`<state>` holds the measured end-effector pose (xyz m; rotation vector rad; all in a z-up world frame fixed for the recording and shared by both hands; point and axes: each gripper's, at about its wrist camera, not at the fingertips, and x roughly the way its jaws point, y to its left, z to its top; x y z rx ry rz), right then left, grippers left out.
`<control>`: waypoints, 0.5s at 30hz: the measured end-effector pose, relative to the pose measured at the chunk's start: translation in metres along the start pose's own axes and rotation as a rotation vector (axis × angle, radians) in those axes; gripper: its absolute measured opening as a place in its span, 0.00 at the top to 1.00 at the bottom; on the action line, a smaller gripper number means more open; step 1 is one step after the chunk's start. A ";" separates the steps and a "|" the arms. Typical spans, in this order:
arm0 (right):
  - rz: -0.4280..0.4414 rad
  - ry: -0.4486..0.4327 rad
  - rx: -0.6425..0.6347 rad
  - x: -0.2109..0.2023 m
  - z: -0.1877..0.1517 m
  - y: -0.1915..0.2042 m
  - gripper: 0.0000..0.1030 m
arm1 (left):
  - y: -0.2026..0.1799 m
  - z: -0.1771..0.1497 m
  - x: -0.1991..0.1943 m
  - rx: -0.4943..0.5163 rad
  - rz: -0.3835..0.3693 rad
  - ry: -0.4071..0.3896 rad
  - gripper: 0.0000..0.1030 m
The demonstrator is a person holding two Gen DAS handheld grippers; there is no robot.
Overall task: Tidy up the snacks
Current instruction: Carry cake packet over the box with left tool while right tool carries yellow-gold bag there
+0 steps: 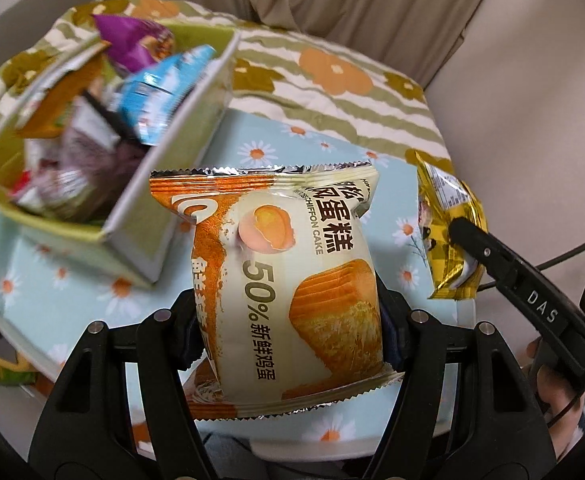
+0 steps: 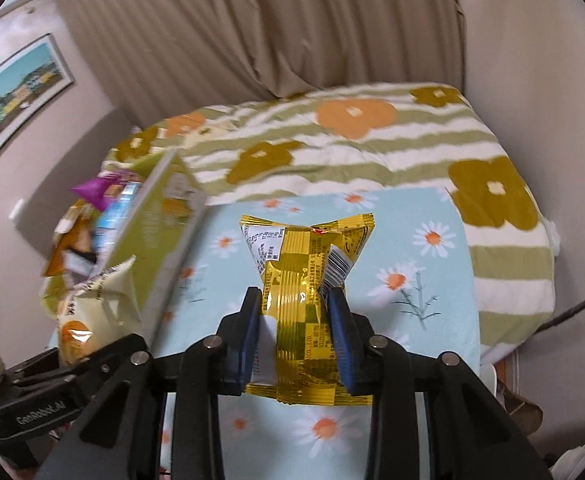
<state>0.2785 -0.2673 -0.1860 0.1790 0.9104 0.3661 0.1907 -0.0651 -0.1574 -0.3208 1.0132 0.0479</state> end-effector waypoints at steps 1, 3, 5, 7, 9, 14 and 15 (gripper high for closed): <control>0.012 -0.006 -0.011 -0.006 0.000 0.005 0.70 | 0.002 -0.002 -0.009 0.000 0.002 -0.008 0.38; 0.041 -0.021 -0.032 -0.018 0.001 0.017 0.70 | 0.007 -0.005 -0.030 0.000 0.010 -0.032 0.38; 0.069 -0.036 -0.055 -0.029 0.003 0.030 0.70 | 0.016 -0.005 -0.050 -0.009 0.017 -0.061 0.38; 0.091 -0.046 -0.070 -0.036 0.005 0.041 0.70 | 0.026 -0.004 -0.065 -0.017 0.030 -0.084 0.38; 0.119 -0.058 -0.086 -0.042 0.009 0.058 0.70 | 0.042 0.000 -0.082 -0.031 0.048 -0.113 0.38; 0.167 -0.085 -0.120 -0.047 0.018 0.097 0.70 | 0.088 0.020 -0.107 -0.068 0.082 -0.167 0.38; 0.175 -0.094 -0.127 -0.047 0.021 0.106 0.70 | 0.102 0.027 -0.111 -0.073 0.089 -0.178 0.38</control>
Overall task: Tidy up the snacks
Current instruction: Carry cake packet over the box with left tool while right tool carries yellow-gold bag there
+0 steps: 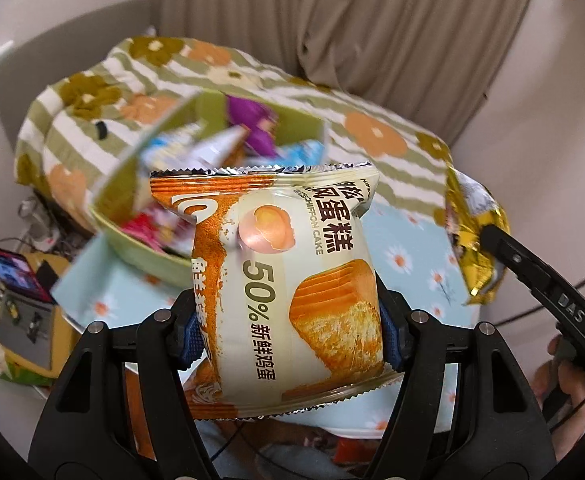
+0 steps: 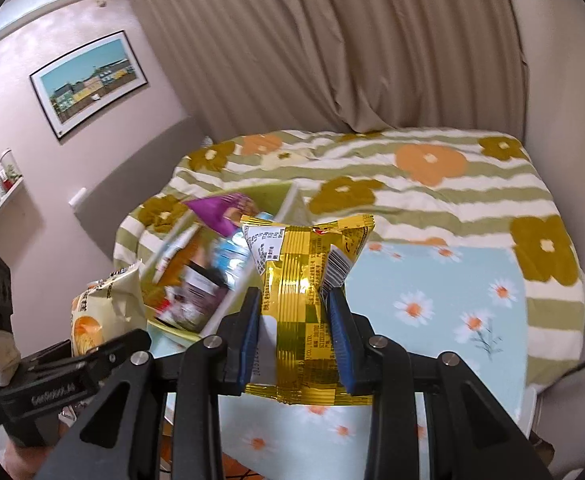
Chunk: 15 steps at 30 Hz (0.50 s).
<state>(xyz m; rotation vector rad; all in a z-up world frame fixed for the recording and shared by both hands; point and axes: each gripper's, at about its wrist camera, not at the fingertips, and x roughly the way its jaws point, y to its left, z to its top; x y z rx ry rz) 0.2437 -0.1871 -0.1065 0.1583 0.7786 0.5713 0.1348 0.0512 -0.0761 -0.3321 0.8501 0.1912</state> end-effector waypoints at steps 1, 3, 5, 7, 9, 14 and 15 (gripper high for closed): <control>0.006 -0.006 -0.004 0.002 0.003 0.006 0.70 | 0.009 0.006 -0.001 -0.001 0.003 -0.006 0.38; 0.014 -0.020 -0.009 0.010 0.009 0.022 0.70 | 0.030 0.022 0.001 0.000 0.011 -0.008 0.38; 0.021 -0.030 -0.003 0.017 0.016 0.038 0.70 | 0.049 0.038 0.004 0.003 0.012 -0.011 0.38; 0.028 -0.035 0.004 0.026 0.024 0.052 0.70 | 0.069 0.056 0.010 0.011 0.015 -0.015 0.38; 0.024 -0.039 0.004 0.039 0.030 0.069 0.70 | 0.087 0.073 0.020 0.021 0.012 -0.015 0.38; 0.001 -0.040 0.015 0.067 0.042 0.102 0.70 | 0.123 0.107 0.055 0.061 -0.016 0.012 0.38; -0.008 -0.039 0.019 0.074 0.044 0.108 0.70 | 0.130 0.113 0.065 0.072 -0.026 0.024 0.37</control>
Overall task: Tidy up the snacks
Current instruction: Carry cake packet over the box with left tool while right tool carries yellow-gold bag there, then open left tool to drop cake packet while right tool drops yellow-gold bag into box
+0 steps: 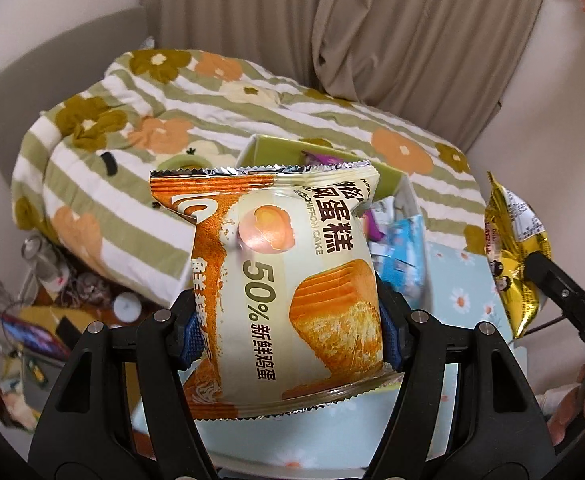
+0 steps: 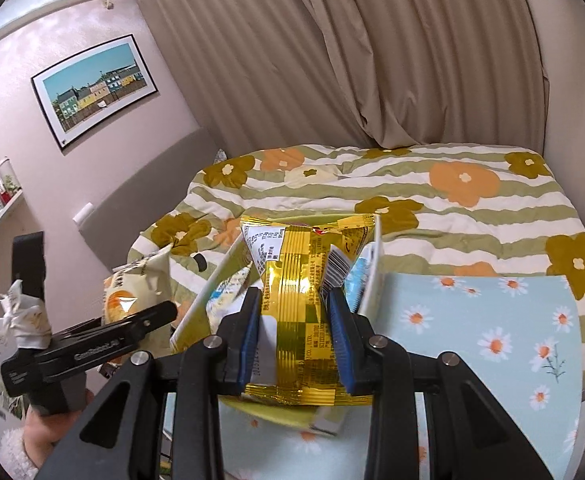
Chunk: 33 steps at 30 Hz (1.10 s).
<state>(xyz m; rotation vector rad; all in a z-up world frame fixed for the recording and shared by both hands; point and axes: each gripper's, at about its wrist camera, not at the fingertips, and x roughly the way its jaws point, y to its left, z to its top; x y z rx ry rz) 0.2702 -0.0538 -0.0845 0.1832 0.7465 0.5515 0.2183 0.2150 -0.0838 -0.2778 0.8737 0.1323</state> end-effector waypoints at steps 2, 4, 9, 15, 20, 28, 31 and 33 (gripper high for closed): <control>-0.016 0.004 0.009 0.010 0.001 0.007 0.70 | 0.009 0.004 0.016 0.009 -0.016 0.022 0.37; -0.038 0.011 0.024 0.021 0.001 0.014 0.70 | 0.020 0.007 0.033 0.007 -0.046 0.051 0.32; -0.079 0.026 0.056 0.037 -0.001 0.023 0.70 | 0.038 0.006 0.054 0.022 -0.086 0.098 0.06; -0.111 0.027 0.061 0.042 0.002 0.029 0.70 | 0.051 0.002 0.039 0.015 -0.096 0.092 0.06; -0.129 0.031 0.059 0.046 0.015 0.030 0.70 | 0.053 0.001 0.018 0.027 -0.118 0.067 0.06; -0.136 0.099 0.071 0.074 0.028 0.027 0.70 | 0.044 0.008 0.006 0.099 -0.097 0.037 0.06; -0.122 0.121 0.087 0.087 0.026 0.025 0.51 | 0.042 0.007 0.006 0.109 -0.095 0.038 0.06; -0.138 0.120 0.088 0.087 0.022 0.025 0.08 | 0.039 0.003 0.002 0.124 -0.078 0.030 0.06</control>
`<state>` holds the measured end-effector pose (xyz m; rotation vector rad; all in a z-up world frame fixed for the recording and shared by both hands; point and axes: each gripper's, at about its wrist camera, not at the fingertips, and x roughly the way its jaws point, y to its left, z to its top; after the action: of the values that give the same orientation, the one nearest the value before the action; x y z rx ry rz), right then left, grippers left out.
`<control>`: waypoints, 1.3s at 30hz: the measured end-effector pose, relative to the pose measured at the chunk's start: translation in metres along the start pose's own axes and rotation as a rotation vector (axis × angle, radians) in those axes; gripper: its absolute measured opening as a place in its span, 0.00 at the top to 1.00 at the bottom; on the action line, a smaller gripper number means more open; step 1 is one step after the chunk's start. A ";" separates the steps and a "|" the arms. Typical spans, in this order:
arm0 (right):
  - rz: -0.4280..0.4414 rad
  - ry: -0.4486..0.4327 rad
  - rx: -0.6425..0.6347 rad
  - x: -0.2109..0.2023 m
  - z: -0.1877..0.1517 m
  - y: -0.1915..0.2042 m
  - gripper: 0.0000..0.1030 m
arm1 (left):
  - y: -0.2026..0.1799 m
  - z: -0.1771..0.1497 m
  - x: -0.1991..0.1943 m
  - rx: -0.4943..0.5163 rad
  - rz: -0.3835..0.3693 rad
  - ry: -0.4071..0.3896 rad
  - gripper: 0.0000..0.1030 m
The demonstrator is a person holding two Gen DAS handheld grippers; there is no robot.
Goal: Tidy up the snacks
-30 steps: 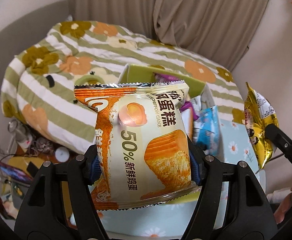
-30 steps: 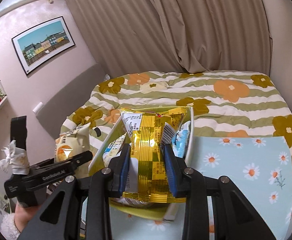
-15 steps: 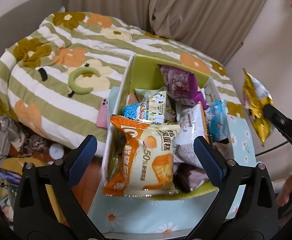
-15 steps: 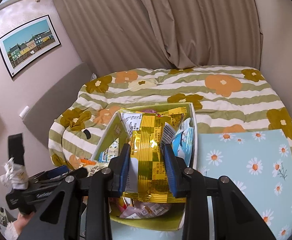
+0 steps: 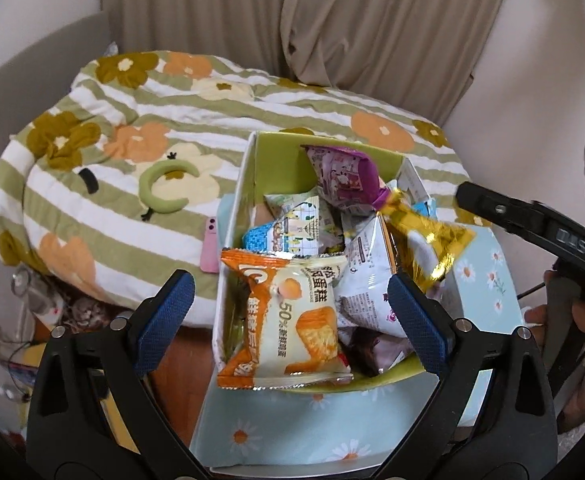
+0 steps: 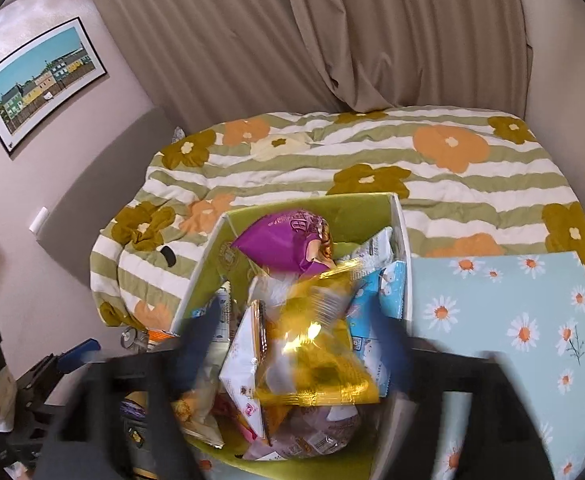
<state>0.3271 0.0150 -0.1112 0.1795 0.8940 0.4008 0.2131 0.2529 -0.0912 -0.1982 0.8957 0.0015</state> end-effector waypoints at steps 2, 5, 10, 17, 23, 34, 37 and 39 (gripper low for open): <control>-0.008 -0.025 -0.005 -0.007 -0.006 0.000 0.04 | -0.004 -0.005 -0.004 0.011 0.017 -0.010 0.06; -0.029 -0.022 -0.023 -0.018 -0.016 -0.001 0.04 | -0.014 -0.013 -0.013 0.013 0.028 -0.019 0.06; -0.019 -0.043 -0.051 -0.048 -0.028 -0.007 0.04 | -0.036 -0.021 -0.041 0.023 0.046 -0.066 0.06; -0.045 -0.127 -0.070 -0.123 -0.043 -0.020 0.04 | -0.082 -0.033 -0.097 0.078 0.061 -0.153 0.06; -0.122 -0.205 -0.059 -0.186 -0.064 -0.033 0.01 | -0.111 -0.046 -0.137 0.105 0.085 -0.225 0.00; -0.307 -0.261 -0.068 -0.245 -0.108 -0.058 0.01 | -0.153 -0.081 -0.180 0.162 0.087 -0.329 0.00; -0.336 -0.276 -0.074 -0.252 -0.115 -0.059 0.01 | -0.161 -0.088 -0.185 0.168 0.076 -0.339 0.00; -0.350 -0.283 -0.070 -0.257 -0.118 -0.061 0.01 | -0.165 -0.091 -0.186 0.174 0.075 -0.342 0.00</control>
<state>0.1072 -0.1481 -0.0186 0.0120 0.6150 0.0766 0.0395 0.0902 0.0260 -0.0006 0.5582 0.0265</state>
